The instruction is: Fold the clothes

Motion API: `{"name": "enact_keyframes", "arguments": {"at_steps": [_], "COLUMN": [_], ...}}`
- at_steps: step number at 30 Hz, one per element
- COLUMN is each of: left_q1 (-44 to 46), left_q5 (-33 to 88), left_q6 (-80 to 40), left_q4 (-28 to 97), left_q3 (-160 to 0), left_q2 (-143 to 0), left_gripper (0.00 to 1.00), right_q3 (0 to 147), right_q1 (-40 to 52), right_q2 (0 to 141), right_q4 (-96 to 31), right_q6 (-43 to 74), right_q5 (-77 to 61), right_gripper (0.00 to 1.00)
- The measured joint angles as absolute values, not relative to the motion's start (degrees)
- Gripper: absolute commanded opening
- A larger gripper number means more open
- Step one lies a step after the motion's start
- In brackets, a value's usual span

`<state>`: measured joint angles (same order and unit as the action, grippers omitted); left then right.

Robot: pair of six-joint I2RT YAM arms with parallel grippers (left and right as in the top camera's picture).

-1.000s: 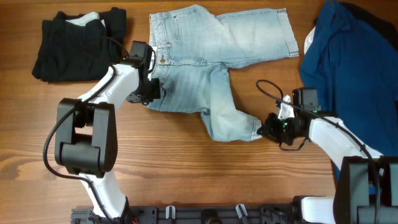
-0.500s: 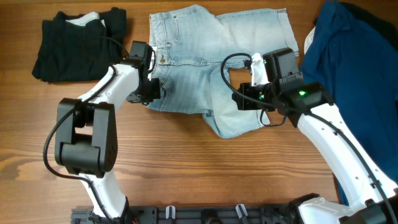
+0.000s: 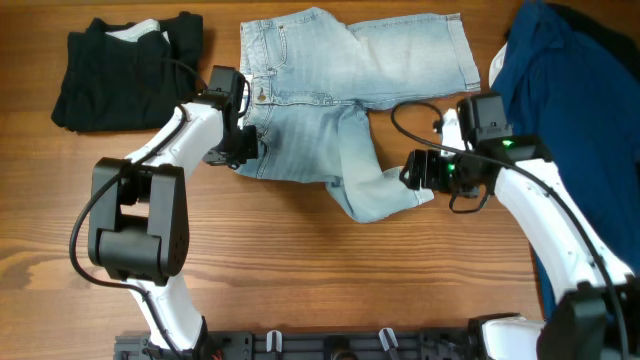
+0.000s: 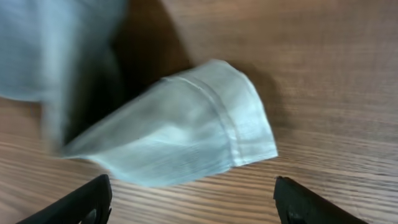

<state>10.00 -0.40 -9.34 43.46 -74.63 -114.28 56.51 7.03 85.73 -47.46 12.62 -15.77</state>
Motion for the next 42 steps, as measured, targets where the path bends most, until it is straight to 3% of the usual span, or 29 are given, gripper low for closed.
{"name": "enact_keyframes", "arguments": {"at_steps": [8, 11, 12, 14, 16, 17, 22, 30, 38, 42], "left_q1": [10.0, 10.0, 10.0, 10.0, 10.0, 10.0, 10.0, 10.0, 10.0, 10.0], "left_q5": [-0.4, -0.4, -0.3, -0.3, -0.4, -0.3, -0.3, -0.3, -0.3, -0.3], "left_q6": [-9.3, -9.3, -9.3, -9.3, -9.3, -9.3, -9.3, -9.3, -9.3, -9.3], "left_q4": [43.5, 43.5, 43.5, 43.5, 43.5, 43.4, 43.4, 43.4, 43.4, 43.4], "left_q3": [-74.6, -74.6, -74.6, -74.6, -74.6, -74.6, -74.6, -74.6, -74.6, -74.6], "left_q2": [-114.3, -114.3, -114.3, -114.3, -114.3, -114.3, -114.3, -114.3, -114.3, -114.3], "left_gripper": [0.04, 0.04, 0.04, 0.04, 0.04, 0.04, 0.04, 0.04, 0.04, 0.04], "right_q3": [50.5, 50.7, 50.8, 51.0, 51.1, 51.0, 50.6, 60.2, 61.7, 61.7], "right_q1": [5.4, 5.3, 5.3, 5.1, 5.1, 5.1, 5.1, 5.9, 24.1, 32.7], "right_q2": [93.7, 96.6, 96.9, 97.6, 98.6, 99.1, 98.2, 77.7, 85.6, 93.0], "right_q4": [-37.8, -36.2, -35.5, -34.4, -33.0, -32.6, -32.0, -39.5, -34.6, -33.8], "right_q6": [13.9, 15.1, 15.5, 16.8, 18.0, 18.6, 20.1, 19.3, 19.2, 17.3], "right_q5": [-16.5, -17.0, -17.2, -18.5, -20.2, -21.1, -24.1, -25.5, -25.5, -25.9], "right_gripper": [0.81, 0.75, 0.68, 0.44, 0.11, 0.04, 0.04, 0.04, 0.04, 0.5]}}
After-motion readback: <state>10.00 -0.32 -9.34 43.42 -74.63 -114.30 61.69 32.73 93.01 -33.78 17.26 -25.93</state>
